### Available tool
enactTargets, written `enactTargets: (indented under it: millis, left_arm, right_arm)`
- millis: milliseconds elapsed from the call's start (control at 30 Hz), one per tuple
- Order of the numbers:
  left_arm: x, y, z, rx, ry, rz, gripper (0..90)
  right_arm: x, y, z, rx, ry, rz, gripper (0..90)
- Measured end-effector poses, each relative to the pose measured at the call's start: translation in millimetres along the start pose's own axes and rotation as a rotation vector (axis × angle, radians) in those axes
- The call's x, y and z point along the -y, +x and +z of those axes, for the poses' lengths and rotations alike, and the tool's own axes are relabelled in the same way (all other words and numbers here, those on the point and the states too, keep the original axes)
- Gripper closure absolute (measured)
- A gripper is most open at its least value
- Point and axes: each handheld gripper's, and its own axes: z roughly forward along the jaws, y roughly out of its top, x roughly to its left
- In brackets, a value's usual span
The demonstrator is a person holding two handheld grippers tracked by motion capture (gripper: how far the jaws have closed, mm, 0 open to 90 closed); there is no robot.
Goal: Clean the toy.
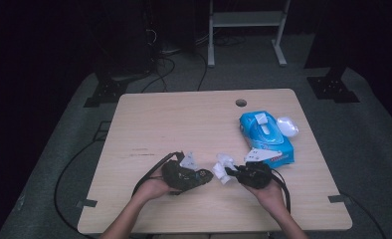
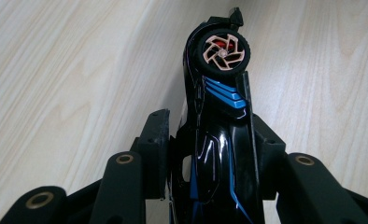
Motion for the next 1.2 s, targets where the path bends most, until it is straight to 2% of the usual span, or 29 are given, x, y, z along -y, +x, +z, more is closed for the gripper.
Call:
enactTargets:
  millis: [67, 100, 200, 233, 300, 333, 367, 467, 567, 667, 700, 800, 867, 933, 1000, 1067, 1200]
  left_arm:
    - [-2.1, -0.5, 1.7, 0.006, 0.006, -0.009, 56.0]
    - [-4.0, -1.0, 3.3, 0.014, 0.012, -0.015, 52.1]
    - [-9.9, -4.0, 10.0, 0.006, 0.05, -0.016, 46.7]
    - [-11.5, -4.6, 11.4, -0.006, 0.068, -0.001, 46.6]
    - [-13.1, -5.2, 13.2, -0.013, 0.089, -0.004, 48.1]
    - [-13.6, -6.8, 13.4, -0.044, 0.102, 0.022, 51.6]
    - [-14.0, -7.5, 12.7, -0.042, 0.102, 0.034, 55.7]
    - [-15.2, -10.9, 10.9, -0.055, 0.089, 0.086, 57.5]
    - [-15.7, -12.7, 9.5, -0.084, 0.037, 0.1, 57.7]
    - [-17.6, -12.3, 5.2, -0.077, -0.03, 0.093, 57.8]
    - [-19.7, -13.5, 2.0, -0.088, -0.057, 0.111, 57.8]
    - [-23.5, -16.9, -3.2, -0.082, -0.125, 0.113, 58.0]
    - [-26.3, -20.6, -4.6, -0.068, -0.145, 0.119, 58.1]
    - [-29.4, -27.4, -4.4, -0.077, -0.157, 0.148, 58.3]
    - [-30.0, -31.7, -4.4, -0.086, -0.172, 0.159, 58.5]
    - [-28.8, -32.6, -5.8, -0.088, -0.18, 0.165, 58.7]
    - [-24.7, -30.1, -11.9, -0.061, -0.226, 0.144, 58.8]
  right_arm:
    - [-0.2, 0.0, 1.9, -0.004, -0.001, 0.006, 83.7]
    - [-0.3, 0.1, 2.5, -0.005, 0.001, 0.006, 83.7]
    - [0.3, 0.7, 3.2, -0.006, 0.004, 0.005, 83.5]
    - [0.6, 0.6, 3.2, -0.007, 0.004, 0.004, 83.5]
    - [1.1, -0.3, 3.0, -0.01, 0.008, 0.008, 83.6]
    - [1.4, -1.2, 3.1, -0.012, 0.009, 0.01, 83.6]
    - [1.7, -2.1, 2.9, -0.015, 0.012, 0.016, 83.6]
    - [1.3, -3.7, 1.3, -0.024, 0.007, 0.017, 83.6]
    - [-1.2, -5.5, -2.9, -0.035, -0.01, 0.022, 83.6]
    - [-4.8, -6.0, -8.4, -0.039, -0.029, 0.028, 83.6]
    - [-6.6, -5.6, -10.8, -0.043, -0.039, 0.026, 83.6]
    - [-16.3, 2.6, -18.3, -0.073, -0.067, 0.007, 83.6]
    - [-23.9, 10.5, -21.2, -0.096, -0.079, -0.02, 83.6]
    - [-30.1, 19.9, -21.7, -0.111, -0.079, -0.053, 83.7]
    - [-32.6, 26.7, -19.6, -0.116, -0.064, -0.09, 83.6]
    - [-32.2, 25.8, -20.7, -0.116, -0.061, -0.088, 83.7]
    - [-26.8, 14.4, -25.5, -0.066, -0.034, -0.064, 83.7]
